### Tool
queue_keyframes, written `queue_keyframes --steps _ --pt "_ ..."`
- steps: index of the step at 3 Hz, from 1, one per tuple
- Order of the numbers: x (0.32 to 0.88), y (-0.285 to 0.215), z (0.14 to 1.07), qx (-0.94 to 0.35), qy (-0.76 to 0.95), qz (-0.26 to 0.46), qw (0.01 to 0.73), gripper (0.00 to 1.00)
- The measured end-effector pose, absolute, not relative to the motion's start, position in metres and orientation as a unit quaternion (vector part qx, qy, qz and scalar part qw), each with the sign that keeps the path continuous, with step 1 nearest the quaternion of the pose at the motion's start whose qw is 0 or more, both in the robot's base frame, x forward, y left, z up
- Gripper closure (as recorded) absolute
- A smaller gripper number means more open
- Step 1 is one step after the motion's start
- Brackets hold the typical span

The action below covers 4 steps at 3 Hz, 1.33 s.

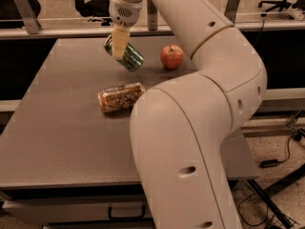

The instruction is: Knock green can over

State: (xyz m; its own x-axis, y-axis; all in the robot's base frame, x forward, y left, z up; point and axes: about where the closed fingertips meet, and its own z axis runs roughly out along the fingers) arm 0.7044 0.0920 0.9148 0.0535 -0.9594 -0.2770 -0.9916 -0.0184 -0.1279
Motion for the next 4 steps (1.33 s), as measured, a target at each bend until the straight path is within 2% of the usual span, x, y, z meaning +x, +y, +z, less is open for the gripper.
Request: queue_keyframes --steps 2,4 --pt "0.692 0.089 0.900 -0.732 0.672 0.037 0.109 0.01" --pt "0.683 0.089 0.887 -0.741 0.662 0.036 0.105 0.00"
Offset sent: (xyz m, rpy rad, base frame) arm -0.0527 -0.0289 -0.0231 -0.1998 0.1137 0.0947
